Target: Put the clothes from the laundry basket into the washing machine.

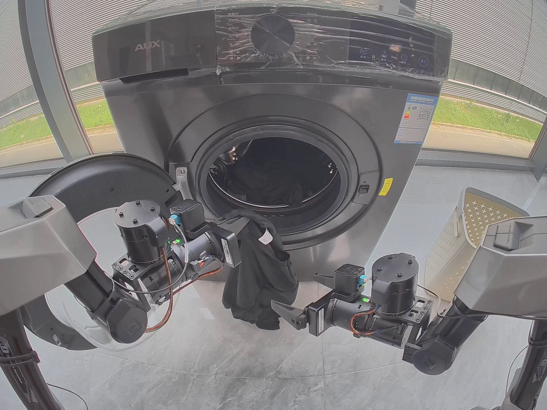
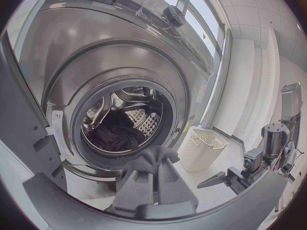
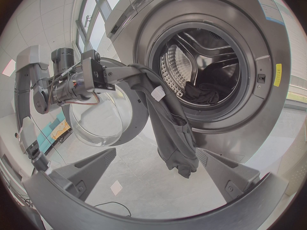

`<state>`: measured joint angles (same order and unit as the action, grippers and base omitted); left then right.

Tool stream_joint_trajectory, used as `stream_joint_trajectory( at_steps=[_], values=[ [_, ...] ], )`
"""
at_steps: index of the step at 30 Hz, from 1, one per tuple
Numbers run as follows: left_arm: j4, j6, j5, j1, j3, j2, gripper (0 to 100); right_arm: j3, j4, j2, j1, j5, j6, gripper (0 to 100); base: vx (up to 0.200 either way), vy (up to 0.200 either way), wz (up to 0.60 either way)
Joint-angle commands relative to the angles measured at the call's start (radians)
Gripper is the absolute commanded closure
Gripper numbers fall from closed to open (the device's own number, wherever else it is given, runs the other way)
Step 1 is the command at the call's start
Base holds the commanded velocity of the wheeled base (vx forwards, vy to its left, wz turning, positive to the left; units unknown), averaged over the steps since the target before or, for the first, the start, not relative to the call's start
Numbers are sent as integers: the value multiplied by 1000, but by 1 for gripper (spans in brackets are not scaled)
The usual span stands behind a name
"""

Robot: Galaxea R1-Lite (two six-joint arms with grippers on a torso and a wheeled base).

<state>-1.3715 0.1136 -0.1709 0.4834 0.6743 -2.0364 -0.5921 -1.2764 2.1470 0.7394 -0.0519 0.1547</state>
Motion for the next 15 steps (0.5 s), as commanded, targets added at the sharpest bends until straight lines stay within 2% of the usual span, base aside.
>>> stream_joint_trajectory(
  at_steps=[1, 6, 15],
  values=[
    [2, 1, -1, 0, -9, 28, 100, -44, -3, 74, -11, -5, -1, 0, 0, 0, 0],
    [0, 1, -2, 0, -19, 30, 100, -129, 9, 134, -46, -17, -3, 0, 0, 0, 0],
    [0, 3, -2, 0, -19, 28, 100, -295, 17, 264, -57, -20, 0, 0, 0, 0, 0]
  ],
)
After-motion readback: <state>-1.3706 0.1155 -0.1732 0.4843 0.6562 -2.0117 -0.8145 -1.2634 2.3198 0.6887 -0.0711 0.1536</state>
